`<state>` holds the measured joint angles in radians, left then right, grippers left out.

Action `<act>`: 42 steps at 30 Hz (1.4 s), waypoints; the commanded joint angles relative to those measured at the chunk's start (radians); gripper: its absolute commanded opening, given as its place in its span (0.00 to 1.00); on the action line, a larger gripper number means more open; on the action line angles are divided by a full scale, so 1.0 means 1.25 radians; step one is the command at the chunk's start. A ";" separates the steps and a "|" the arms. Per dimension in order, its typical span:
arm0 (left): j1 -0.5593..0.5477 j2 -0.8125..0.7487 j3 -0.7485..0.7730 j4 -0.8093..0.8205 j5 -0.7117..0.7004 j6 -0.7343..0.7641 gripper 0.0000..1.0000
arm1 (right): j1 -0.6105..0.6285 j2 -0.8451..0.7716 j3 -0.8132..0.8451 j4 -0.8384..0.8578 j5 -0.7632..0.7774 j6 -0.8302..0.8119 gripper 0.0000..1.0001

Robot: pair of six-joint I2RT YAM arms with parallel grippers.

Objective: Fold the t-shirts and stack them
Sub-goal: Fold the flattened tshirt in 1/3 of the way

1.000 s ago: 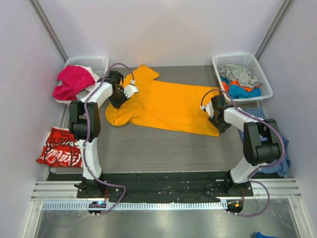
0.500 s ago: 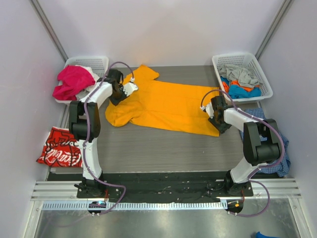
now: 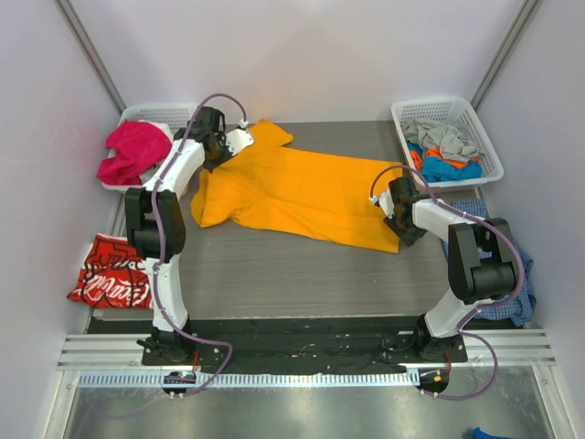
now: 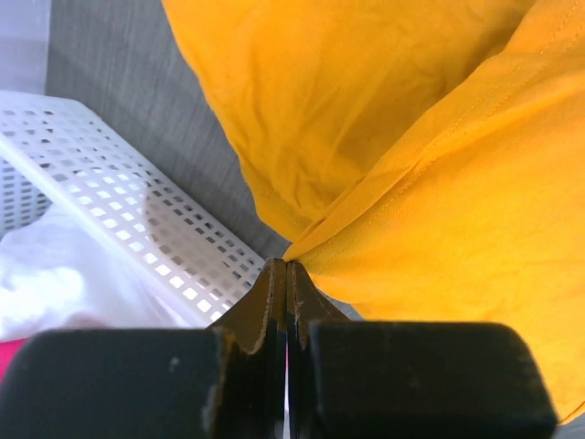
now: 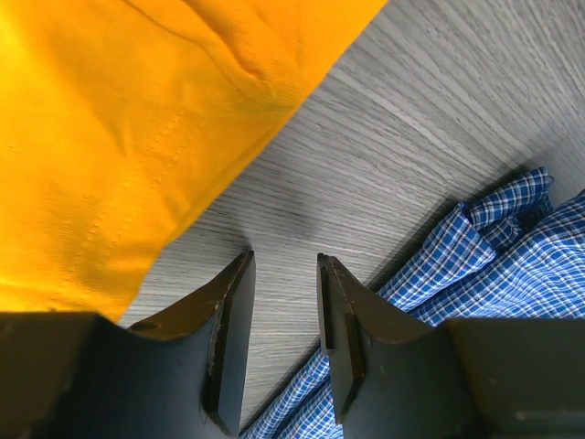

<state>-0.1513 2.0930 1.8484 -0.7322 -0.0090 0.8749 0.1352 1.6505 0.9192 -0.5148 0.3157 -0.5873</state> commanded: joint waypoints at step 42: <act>-0.066 0.141 0.090 0.208 -0.104 0.108 0.11 | -0.003 -0.013 -0.035 0.041 0.016 0.013 0.40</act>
<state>-0.2279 2.2631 1.9282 -0.5289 -0.1089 0.9993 0.1352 1.6489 0.8936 -0.4736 0.3473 -0.5877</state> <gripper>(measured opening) 0.015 0.400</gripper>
